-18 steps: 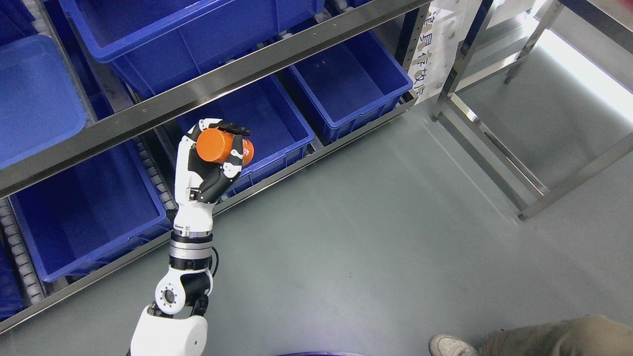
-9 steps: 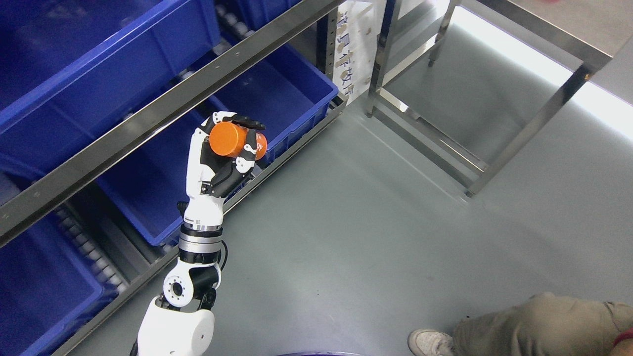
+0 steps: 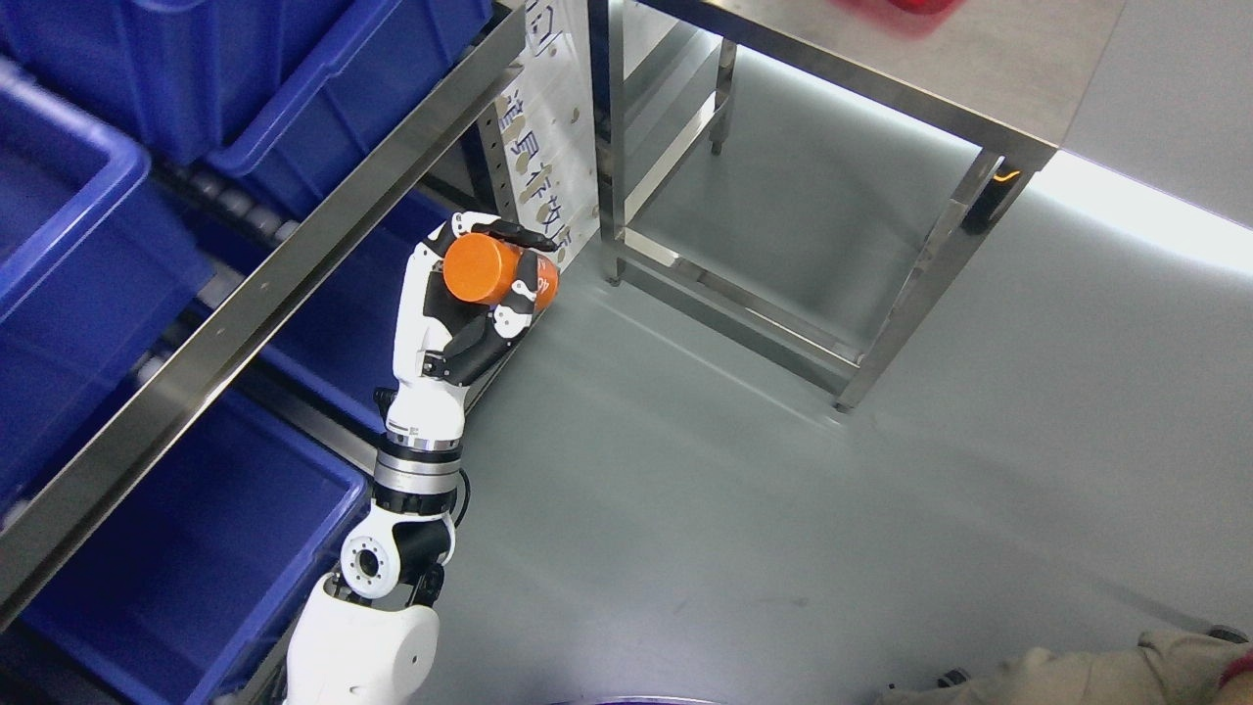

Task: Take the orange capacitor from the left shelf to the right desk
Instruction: 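Carry the capacitor in the left hand toward the red tray on the table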

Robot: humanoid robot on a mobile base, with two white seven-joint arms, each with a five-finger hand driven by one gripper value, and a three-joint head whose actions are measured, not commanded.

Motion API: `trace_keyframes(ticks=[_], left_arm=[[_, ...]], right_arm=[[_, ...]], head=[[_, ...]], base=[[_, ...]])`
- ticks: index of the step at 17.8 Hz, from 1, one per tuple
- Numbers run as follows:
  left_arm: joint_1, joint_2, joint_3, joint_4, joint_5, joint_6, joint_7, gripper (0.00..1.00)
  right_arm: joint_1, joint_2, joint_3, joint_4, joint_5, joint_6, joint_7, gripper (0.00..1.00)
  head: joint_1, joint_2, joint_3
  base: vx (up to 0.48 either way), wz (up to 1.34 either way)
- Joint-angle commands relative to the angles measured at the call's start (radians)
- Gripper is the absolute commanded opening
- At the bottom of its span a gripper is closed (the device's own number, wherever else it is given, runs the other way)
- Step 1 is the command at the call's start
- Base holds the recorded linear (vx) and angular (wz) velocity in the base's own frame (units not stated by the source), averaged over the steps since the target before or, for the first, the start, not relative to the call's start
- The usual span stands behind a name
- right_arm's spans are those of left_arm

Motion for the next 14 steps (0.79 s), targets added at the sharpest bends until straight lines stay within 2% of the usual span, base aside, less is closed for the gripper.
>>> trace_keyframes(ticks=[1,8,14], left_arm=[[-0.026,0.017,-0.077,-0.001,0.000,0.012,0.000,0.02],[-0.088,0.017,-0.146,-0.001,-0.006,0.043,0.000,0.02],[-0.190,0.017,-0.148,-0.001,-0.008,0.058,0.000,0.02]], right_arm=[[0.023,-0.017,-0.011,-0.017,0.008,-0.001,0.000,1.00],[0.023,-0.017,-0.011,-0.017,0.006,-0.001,0.000,1.00],[0.023,-0.017,-0.011,-0.017,0.006,-0.001,0.000,1.00]], head=[[0.0000,0.000,0.000],[0.0000,0.000,0.000],[0.0000,0.000,0.000]], base=[[0.394,-0.36],[0.444,-0.36],[0.425,-0.31]])
